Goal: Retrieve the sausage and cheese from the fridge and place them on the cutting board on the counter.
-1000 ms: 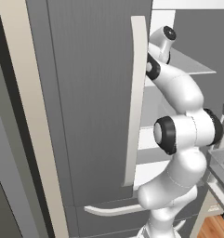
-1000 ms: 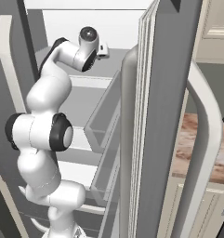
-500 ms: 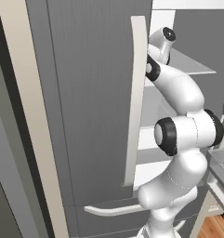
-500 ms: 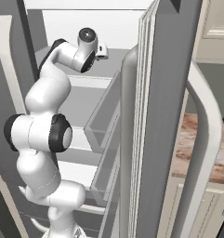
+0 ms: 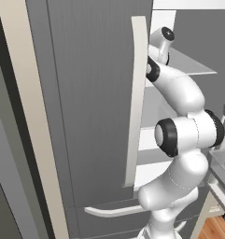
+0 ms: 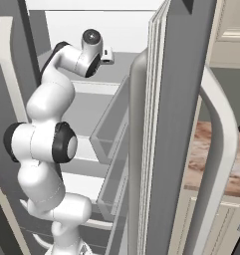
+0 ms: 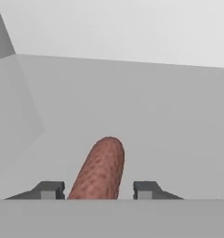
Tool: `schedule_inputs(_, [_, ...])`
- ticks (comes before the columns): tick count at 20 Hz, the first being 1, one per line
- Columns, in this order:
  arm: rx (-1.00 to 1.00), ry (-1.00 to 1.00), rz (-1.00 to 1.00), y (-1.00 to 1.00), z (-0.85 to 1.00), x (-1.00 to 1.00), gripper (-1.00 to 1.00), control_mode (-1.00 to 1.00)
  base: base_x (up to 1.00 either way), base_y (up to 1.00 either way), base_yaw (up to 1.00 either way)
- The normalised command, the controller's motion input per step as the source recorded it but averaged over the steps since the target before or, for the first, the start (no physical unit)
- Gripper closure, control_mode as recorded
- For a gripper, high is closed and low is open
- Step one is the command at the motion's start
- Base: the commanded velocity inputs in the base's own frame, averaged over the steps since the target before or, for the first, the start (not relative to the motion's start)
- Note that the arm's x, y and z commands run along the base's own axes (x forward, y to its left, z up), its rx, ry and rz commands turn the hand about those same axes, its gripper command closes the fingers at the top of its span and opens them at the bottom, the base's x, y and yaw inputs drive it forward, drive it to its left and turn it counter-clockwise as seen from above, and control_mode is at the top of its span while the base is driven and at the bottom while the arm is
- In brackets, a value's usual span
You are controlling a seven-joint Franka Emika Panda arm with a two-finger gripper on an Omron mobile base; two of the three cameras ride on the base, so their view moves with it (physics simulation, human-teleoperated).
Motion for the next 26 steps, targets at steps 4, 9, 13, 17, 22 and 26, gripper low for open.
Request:
schedule_inputs(4, [-0.02, 0.01, 0.00, 0.00, -0.61, -0.22, 1.00, -1.00, 0.00, 0.00, 0.00])
schedule_inputs(9, [0.00, 0.01, 0.00, -0.16, -0.42, -0.34, 1.00, -1.00, 0.00, 0.00, 0.00])
schedule_inputs(13, [0.00, 0.00, 0.00, -0.28, -0.03, -0.32, 1.00, -1.00, 0.00, 0.00, 0.00])
schedule_inputs(17, [0.00, 0.00, 0.00, -0.29, 0.00, -0.51, 1.00, -1.00, 0.00, 0.00, 0.00])
schedule_inputs(22, [0.00, 0.00, 0.00, -0.20, -0.01, -0.94, 1.00, -1.00, 0.00, 0.00, 0.00])
schedule_inputs(26, [0.00, 0.00, -0.06, 0.08, 0.00, -1.00, 1.00, -1.00, 0.00, 0.00, 0.00])
